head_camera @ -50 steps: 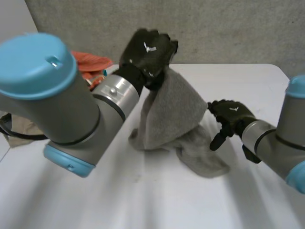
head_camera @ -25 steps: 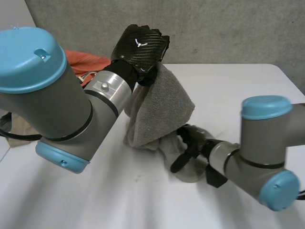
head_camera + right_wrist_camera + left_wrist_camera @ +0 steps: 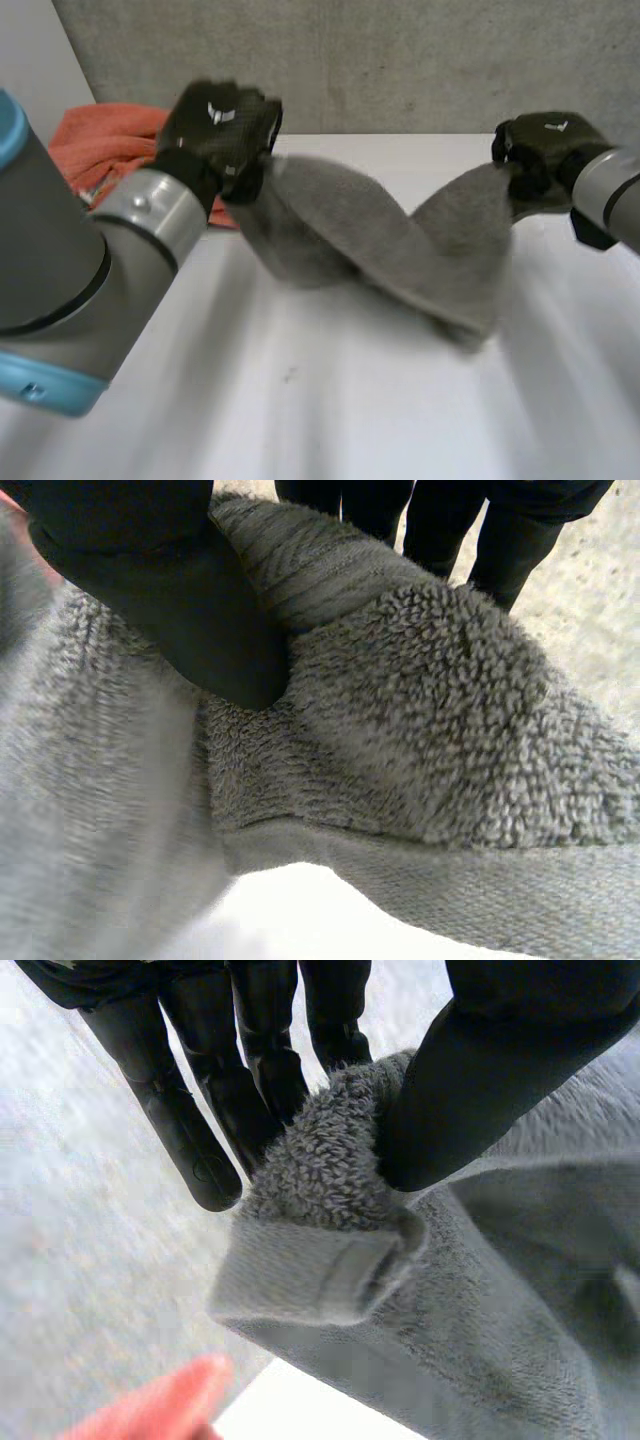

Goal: Fold the laundry.

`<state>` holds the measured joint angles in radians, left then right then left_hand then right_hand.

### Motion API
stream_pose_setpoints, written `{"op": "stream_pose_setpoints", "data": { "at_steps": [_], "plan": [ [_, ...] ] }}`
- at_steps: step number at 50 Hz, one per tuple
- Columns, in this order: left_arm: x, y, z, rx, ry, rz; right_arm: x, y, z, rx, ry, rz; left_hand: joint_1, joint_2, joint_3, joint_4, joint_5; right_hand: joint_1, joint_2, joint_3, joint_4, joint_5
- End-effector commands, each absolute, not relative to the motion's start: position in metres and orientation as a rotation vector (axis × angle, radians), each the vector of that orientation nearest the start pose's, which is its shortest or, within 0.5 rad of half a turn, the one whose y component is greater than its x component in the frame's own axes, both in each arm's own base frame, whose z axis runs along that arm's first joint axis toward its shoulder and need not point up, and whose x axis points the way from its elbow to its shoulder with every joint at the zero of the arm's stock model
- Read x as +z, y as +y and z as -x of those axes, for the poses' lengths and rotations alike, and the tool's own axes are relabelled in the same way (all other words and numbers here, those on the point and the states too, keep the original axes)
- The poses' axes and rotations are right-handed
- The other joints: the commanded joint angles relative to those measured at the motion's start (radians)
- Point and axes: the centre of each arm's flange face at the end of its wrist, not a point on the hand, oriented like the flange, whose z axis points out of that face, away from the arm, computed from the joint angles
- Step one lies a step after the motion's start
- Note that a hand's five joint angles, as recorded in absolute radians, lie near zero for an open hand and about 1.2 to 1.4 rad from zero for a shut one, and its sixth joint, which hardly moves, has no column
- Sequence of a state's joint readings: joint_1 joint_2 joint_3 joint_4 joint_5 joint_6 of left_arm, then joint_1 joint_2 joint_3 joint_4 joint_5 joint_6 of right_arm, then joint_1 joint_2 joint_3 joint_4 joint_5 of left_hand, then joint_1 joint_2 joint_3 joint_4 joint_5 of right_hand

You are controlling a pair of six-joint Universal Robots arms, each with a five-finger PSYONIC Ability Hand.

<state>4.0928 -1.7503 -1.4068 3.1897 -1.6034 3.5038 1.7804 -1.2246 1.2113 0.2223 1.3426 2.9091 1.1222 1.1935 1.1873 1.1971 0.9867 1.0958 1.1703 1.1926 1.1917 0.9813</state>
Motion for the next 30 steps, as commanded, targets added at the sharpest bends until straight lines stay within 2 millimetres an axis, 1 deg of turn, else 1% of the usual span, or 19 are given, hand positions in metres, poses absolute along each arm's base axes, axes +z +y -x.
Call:
{"op": "stream_pose_setpoints", "data": {
  "at_steps": [1,3,5,6,7,8,10,13,14,15,16,19,20,22,23,25,26,29,30],
  "plan": [
    [0.252,-0.19,0.297,-2.06,2.271,-1.188,0.252,-0.363,-0.25,-1.856,2.185,0.831,0.274,0.203,0.209,0.199,0.235,0.3,0.226,0.204,0.205,0.24],
    [0.245,-0.187,0.297,-2.033,2.289,-1.203,0.233,-0.369,-0.272,-1.875,2.123,0.893,0.274,0.203,0.209,0.199,0.235,0.3,0.226,0.204,0.205,0.24],
    [0.24,-0.187,0.299,-2.02,2.297,-1.217,0.221,-0.371,-0.284,-1.899,2.075,0.92,0.274,0.203,0.209,0.199,0.235,0.3,0.226,0.204,0.205,0.24],
    [0.239,-0.186,0.301,-2.022,2.298,-1.223,0.214,-0.372,-0.29,-1.91,2.06,0.933,0.274,0.203,0.209,0.199,0.235,0.118,0.044,0.022,0.022,0.058],
    [0.238,-0.183,0.305,-2.03,2.293,-1.241,0.206,-0.372,-0.298,-1.93,2.028,0.947,0.274,0.203,0.209,0.199,0.235,-0.619,-0.693,-0.716,-0.715,-0.679],
    [0.239,-0.182,0.307,-2.04,2.287,-1.247,0.203,-0.373,-0.299,-1.935,2.029,0.949,0.274,0.203,0.209,0.199,0.235,-0.921,-0.996,-1.018,-1.017,-0.981],
    [0.241,-0.181,0.31,-2.056,2.28,-1.254,0.202,-0.374,-0.298,-1.947,2.04,0.938,0.274,0.203,0.209,0.199,0.235,-0.921,-0.996,-1.018,-1.017,-0.981],
    [0.246,-0.184,0.311,-2.08,2.266,-1.241,0.215,-0.367,-0.29,-1.988,2.076,0.901,0.274,0.203,0.209,0.199,0.235,-0.921,-0.996,-1.018,-1.017,-0.981],
    [0.247,-0.184,0.312,-2.087,2.262,-1.239,0.223,-0.363,-0.287,-2.007,2.075,0.893,0.274,0.203,0.209,0.199,0.235,-0.921,-0.996,-1.018,-1.017,-0.981],
    [0.252,-0.185,0.312,-2.112,2.248,-1.23,0.243,-0.35,-0.284,-2.043,2.054,0.886,0.274,0.203,0.209,0.199,0.235,-0.921,-0.996,-1.018,-1.017,-0.981],
    [0.253,-0.186,0.313,-2.12,2.243,-1.227,0.254,-0.343,-0.28,-2.06,2.046,0.879,0.274,0.203,0.209,0.199,0.235,-0.921,-0.996,-1.018,-1.017,-0.981],
    [0.26,-0.188,0.315,-2.153,2.222,-1.215,0.281,-0.316,-0.263,-2.071,2.06,0.877,0.274,0.203,0.209,0.199,0.235,-0.921,-0.996,-1.018,-1.017,-0.981],
    [0.262,-0.188,0.315,-2.161,2.217,-1.212,0.284,-0.311,-0.257,-2.064,2.083,0.874,0.274,0.203,0.209,0.199,0.235,-0.921,-0.996,-1.018,-1.017,-0.981],
    [0.265,-0.19,0.316,-2.177,2.207,-1.204,0.284,-0.305,-0.242,-2.027,2.153,0.863,0.274,0.203,0.209,0.199,0.235,-0.921,-0.996,-1.018,-1.017,-0.981],
    [0.269,-0.191,0.317,-2.194,2.198,-1.196,0.278,-0.3,-0.228,-1.966,2.237,0.854,0.274,0.203,0.209,0.199,0.235,-0.921,-0.996,-1.018,-1.017,-0.981],
    [0.273,-0.193,0.318,-2.213,2.19,-1.184,0.272,-0.294,-0.219,-1.89,2.306,0.849,0.274,0.203,0.209,0.199,0.235,-0.921,-0.996,-1.018,-1.017,-0.981],
    [0.276,-0.194,0.319,-2.231,2.191,-1.171,0.262,-0.287,-0.211,-1.81,2.365,0.848,0.274,0.203,0.209,0.199,0.235,-0.921,-0.996,-1.018,-1.017,-0.981],
    [0.282,-0.196,0.32,-2.263,2.193,-1.144,0.246,-0.278,-0.205,-1.706,2.403,0.876,0.274,0.203,0.209,0.199,0.235,-0.921,-0.996,-1.018,-1.017,-0.981],
    [0.285,-0.197,0.321,-2.282,2.204,-1.127,0.234,-0.276,-0.201,-1.659,2.415,0.894,0.274,0.203,0.209,0.199,0.235,-0.873,-0.948,-0.97,-0.969,-0.933]
  ]
}}
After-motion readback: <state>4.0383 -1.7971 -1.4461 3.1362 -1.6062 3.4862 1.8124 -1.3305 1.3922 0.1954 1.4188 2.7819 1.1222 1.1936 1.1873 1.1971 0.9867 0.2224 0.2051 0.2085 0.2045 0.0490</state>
